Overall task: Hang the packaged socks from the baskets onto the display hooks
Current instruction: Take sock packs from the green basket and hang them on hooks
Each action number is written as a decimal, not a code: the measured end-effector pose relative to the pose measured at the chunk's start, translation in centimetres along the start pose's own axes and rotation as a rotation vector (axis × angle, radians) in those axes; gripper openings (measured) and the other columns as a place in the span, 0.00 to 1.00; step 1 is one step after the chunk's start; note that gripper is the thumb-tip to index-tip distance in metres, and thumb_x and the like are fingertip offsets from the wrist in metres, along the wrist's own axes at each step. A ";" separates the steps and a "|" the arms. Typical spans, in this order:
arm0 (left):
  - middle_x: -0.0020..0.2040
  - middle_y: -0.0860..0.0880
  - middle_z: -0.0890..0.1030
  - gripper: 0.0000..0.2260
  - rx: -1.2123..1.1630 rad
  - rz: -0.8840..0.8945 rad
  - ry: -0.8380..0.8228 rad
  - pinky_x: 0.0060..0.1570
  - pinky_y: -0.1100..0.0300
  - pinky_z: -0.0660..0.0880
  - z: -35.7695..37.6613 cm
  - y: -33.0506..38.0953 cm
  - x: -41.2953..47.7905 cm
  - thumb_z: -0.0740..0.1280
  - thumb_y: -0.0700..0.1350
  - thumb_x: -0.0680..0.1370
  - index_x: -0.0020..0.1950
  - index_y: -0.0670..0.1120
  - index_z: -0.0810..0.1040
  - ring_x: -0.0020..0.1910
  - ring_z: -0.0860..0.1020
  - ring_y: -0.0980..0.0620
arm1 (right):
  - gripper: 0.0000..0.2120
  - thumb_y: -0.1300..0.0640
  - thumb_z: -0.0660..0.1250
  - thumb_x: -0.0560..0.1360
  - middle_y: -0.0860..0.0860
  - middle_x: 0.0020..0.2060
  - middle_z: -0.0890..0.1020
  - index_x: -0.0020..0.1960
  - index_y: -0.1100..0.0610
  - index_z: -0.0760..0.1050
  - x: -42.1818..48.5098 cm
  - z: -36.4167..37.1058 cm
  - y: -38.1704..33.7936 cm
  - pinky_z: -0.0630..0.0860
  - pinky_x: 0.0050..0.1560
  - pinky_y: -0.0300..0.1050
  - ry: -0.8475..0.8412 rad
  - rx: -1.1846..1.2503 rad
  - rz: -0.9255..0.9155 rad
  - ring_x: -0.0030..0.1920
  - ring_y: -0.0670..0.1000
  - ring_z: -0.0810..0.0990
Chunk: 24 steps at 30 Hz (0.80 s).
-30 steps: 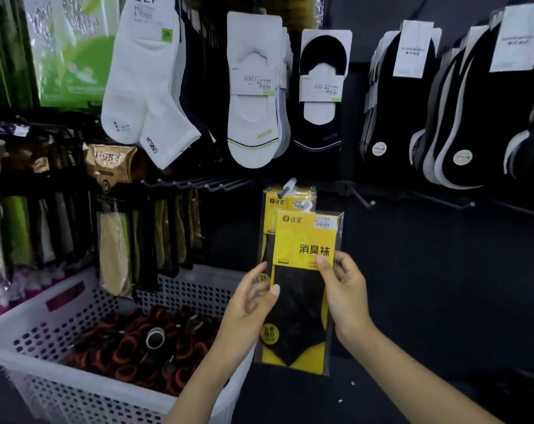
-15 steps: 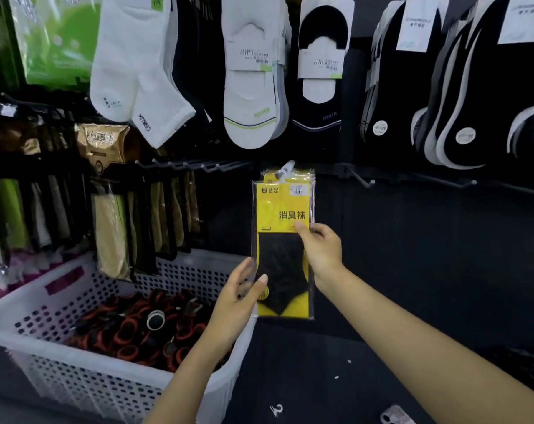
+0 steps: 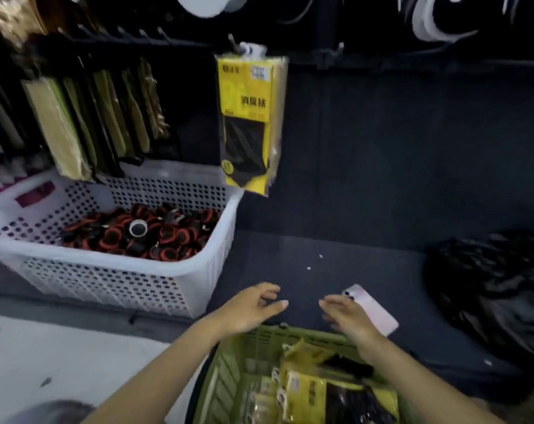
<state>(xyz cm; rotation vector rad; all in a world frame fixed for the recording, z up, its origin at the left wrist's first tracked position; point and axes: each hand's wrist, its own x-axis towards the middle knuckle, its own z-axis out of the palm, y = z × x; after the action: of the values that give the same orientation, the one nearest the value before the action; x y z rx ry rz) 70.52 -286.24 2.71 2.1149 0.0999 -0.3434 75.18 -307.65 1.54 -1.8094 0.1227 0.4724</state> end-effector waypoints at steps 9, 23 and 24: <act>0.73 0.48 0.67 0.27 0.245 -0.280 -0.336 0.68 0.59 0.65 10.0 -9.7 -4.2 0.61 0.60 0.78 0.73 0.48 0.66 0.70 0.67 0.49 | 0.10 0.54 0.68 0.76 0.47 0.41 0.79 0.51 0.61 0.79 -4.4 -3.4 14.5 0.68 0.35 0.25 -0.362 -0.417 0.210 0.40 0.37 0.76; 0.61 0.48 0.77 0.18 0.034 -0.361 -0.233 0.48 0.66 0.73 13.1 -13.3 -6.5 0.76 0.48 0.70 0.57 0.47 0.78 0.58 0.74 0.53 | 0.26 0.45 0.75 0.67 0.50 0.54 0.80 0.59 0.57 0.77 -5.1 -3.8 15.5 0.72 0.51 0.42 -0.642 -0.873 -0.003 0.55 0.50 0.78; 0.60 0.49 0.77 0.17 0.007 -0.352 -0.238 0.47 0.66 0.74 13.5 -12.9 -6.5 0.76 0.48 0.69 0.55 0.47 0.78 0.58 0.75 0.52 | 0.26 0.43 0.75 0.67 0.49 0.50 0.80 0.58 0.57 0.77 -5.1 -3.7 15.5 0.72 0.48 0.43 -0.666 -0.894 -0.009 0.51 0.50 0.78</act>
<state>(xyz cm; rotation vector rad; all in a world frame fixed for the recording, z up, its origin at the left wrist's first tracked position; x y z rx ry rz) 58.90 -290.18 -12.73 2.0437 0.3330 -0.8013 66.40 -316.47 -9.71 -2.3814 -0.6518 1.2307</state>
